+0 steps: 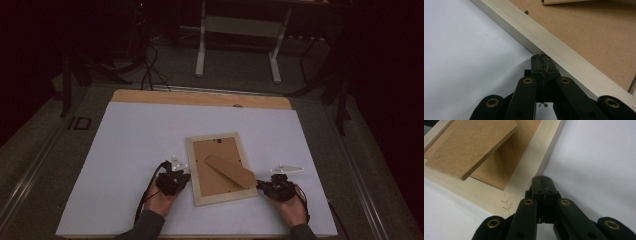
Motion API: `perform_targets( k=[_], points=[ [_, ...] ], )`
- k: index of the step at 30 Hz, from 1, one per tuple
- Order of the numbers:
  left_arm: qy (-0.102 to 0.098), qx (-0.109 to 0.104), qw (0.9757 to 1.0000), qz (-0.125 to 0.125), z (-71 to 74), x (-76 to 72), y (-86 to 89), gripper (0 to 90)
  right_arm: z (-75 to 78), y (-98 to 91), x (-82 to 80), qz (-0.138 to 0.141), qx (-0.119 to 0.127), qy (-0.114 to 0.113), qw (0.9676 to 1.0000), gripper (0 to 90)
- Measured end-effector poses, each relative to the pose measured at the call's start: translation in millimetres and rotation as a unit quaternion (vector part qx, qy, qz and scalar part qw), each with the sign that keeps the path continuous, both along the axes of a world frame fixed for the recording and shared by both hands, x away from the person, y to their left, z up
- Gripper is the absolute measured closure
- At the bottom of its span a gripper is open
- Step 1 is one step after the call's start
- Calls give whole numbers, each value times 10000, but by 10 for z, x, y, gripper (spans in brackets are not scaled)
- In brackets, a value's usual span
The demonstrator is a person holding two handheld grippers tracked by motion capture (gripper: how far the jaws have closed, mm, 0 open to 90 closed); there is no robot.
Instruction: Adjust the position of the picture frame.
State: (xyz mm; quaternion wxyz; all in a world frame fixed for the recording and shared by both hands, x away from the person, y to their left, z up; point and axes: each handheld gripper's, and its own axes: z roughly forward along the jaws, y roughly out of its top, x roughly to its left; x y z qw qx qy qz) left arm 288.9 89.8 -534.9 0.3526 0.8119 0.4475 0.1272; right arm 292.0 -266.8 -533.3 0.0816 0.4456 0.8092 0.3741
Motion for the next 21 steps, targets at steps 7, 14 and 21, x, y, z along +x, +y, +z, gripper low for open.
perform_targets(
  k=[7, 14, 21],
  points=[
    [-46, -76, 10000, -18, -18, 33, 19, 900, 2, 20, -2, -42, -32, -27, 10000, 900],
    [-124, 3, 9999, 19, -19, 7, 1, 900, 0, 15, -14, -13, -19, -19, 10000, 900],
    [-120, 167, 9998, -82, 3, -68, -6, 900, 5, 22, -60, 153, -5, 46, 9999, 900]
  ],
)
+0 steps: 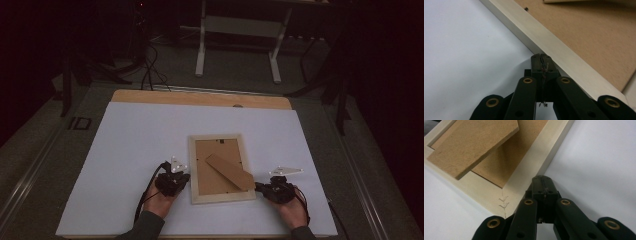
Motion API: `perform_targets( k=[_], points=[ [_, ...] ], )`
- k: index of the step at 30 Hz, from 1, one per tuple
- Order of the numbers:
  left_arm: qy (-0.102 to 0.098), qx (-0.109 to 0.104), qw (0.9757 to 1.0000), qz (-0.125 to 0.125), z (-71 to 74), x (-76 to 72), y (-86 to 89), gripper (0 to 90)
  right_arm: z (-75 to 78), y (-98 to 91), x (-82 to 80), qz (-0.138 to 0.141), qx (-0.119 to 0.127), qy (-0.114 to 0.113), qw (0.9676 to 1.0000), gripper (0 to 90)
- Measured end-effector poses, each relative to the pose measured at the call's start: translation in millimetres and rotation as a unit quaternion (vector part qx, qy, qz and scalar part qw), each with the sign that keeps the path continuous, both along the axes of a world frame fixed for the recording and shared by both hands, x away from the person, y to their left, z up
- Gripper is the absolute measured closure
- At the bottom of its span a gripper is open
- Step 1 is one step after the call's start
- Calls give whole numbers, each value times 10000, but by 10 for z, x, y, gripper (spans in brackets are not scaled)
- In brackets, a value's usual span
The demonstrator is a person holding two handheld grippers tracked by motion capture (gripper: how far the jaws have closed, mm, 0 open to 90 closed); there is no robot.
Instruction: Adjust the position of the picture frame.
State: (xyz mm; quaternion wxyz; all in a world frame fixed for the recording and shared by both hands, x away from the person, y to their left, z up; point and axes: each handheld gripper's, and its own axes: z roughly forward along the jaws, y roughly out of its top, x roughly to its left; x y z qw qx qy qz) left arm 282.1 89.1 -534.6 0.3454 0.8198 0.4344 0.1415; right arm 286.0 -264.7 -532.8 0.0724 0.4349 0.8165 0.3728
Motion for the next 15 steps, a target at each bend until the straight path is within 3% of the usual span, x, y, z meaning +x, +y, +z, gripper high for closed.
perform_targets(
  k=[4, 7, 15],
  points=[
    [-68, 180, 9997, -115, 11, -127, -31, 900, -1, 0, 0, -12, 11, 7, 10000, 900],
    [-20, -28, 10000, -60, -7, -177, -13, 900, -1, 2, -1, -26, 11, 5, 10000, 900],
    [44, -151, 9999, -20, -13, -128, 3, 900, 6, 12, -5, -50, -17, 18, 10000, 900]
  ],
)
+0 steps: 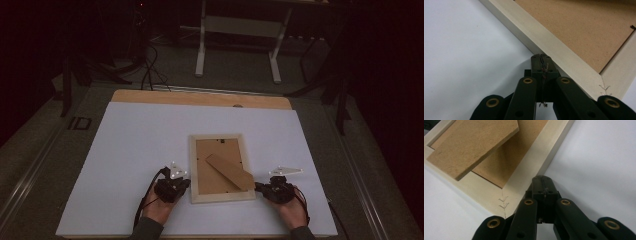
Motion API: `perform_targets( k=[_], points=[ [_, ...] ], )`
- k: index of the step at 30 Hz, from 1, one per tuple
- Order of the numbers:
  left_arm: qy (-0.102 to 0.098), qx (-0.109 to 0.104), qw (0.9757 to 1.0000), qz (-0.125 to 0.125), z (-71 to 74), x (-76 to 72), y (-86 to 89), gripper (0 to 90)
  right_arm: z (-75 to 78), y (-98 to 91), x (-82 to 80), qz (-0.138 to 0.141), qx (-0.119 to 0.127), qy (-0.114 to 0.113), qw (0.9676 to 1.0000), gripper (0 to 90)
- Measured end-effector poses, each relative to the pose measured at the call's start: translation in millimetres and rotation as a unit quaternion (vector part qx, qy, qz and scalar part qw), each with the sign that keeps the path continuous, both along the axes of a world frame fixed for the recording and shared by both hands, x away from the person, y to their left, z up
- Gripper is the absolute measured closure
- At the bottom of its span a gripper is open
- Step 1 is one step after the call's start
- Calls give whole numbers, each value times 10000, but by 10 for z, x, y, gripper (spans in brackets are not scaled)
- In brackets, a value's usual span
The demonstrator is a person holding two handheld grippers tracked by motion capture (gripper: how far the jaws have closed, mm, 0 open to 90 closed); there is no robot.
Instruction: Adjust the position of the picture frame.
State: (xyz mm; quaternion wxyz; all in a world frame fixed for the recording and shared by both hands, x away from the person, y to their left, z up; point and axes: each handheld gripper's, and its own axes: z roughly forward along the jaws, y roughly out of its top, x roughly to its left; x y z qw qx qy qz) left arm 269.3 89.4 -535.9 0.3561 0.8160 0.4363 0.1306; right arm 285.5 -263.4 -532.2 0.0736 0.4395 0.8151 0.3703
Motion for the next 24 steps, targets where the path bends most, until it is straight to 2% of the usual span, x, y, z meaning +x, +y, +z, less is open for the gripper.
perform_targets(
  k=[4, 9, 13, 16, 19, 24],
  points=[
    [-22, 71, 10000, 27, 6, 57, -10, 900, 3, 12, -5, -20, -25, -12, 10000, 900],
    [-38, -2, 9999, 128, -4, 196, 8, 900, 0, 31, -4, -6, -19, -21, 10000, 900],
    [10, -242, 9995, 193, -24, 260, 63, 900, 0, 66, -9, 14, -39, -43, 10000, 900],
    [-38, -174, 9996, 228, -20, 266, 78, 900, -2, 88, -10, 61, -33, -43, 10000, 900],
    [-27, -210, 9995, 225, 6, 255, 113, 900, -8, 114, -13, 121, -29, -83, 9999, 900],
    [-155, -305, 9994, 93, 110, 125, 126, 900, -15, 122, -11, 181, 9, -84, 9998, 900]
  ],
)
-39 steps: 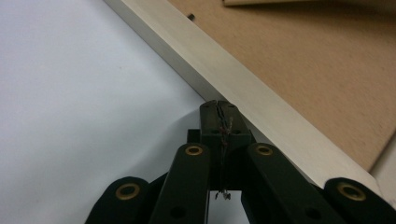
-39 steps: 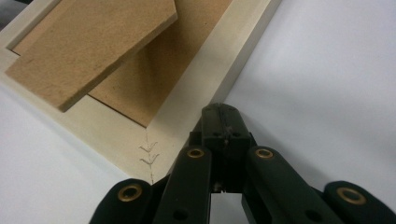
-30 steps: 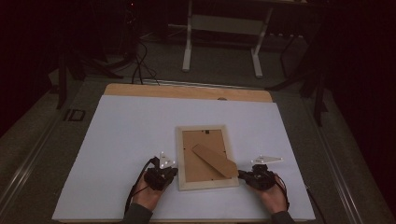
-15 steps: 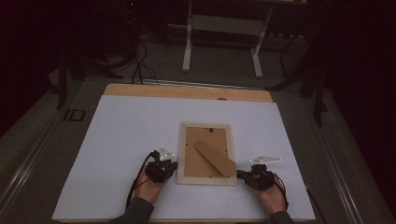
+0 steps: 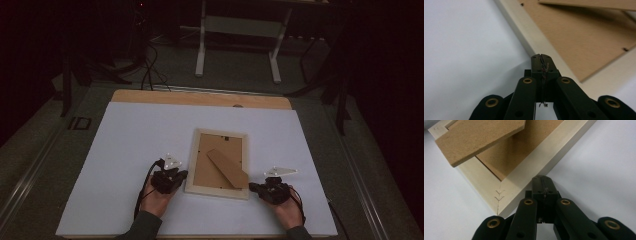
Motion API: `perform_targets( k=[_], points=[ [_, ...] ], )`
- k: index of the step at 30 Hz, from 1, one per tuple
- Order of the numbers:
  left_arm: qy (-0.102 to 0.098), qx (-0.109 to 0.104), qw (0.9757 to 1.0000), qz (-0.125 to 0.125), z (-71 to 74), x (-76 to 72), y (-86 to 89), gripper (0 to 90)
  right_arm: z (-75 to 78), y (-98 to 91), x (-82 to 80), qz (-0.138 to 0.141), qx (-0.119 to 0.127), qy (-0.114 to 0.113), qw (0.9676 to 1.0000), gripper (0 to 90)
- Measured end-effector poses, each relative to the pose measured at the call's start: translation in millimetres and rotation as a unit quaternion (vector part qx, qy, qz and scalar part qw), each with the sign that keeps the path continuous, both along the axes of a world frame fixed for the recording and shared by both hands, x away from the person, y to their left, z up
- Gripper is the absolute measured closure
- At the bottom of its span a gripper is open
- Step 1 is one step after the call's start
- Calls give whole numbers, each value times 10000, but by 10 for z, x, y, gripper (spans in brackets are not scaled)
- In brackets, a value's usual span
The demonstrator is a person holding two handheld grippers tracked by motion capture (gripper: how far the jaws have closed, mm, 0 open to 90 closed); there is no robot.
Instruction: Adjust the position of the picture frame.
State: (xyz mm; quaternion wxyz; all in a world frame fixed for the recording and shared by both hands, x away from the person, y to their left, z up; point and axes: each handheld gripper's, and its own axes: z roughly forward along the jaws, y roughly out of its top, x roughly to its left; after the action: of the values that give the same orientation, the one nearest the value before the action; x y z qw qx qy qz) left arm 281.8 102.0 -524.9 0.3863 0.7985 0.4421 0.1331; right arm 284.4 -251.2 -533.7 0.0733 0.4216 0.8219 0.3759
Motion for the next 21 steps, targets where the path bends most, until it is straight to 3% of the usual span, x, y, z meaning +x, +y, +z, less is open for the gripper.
perform_targets(
  k=[4, 12, 16, 21],
  points=[
    [-30, -20, 9993, -366, 53, -146, -31, 900, -4, -11, 8, 28, 37, 21, 10000, 900],
    [108, -82, 9971, -755, 27, -329, -126, 900, -1, -6, 3, 27, 13, 3, 10000, 900],
    [170, 136, 9949, -984, 6, -395, -163, 900, -1, -4, 1, 21, 10, -2, 10000, 900],
    [274, 369, 9942, -972, -44, -396, -163, 900, 3, 14, -8, 75, -11, -16, 10000, 900]
  ],
)
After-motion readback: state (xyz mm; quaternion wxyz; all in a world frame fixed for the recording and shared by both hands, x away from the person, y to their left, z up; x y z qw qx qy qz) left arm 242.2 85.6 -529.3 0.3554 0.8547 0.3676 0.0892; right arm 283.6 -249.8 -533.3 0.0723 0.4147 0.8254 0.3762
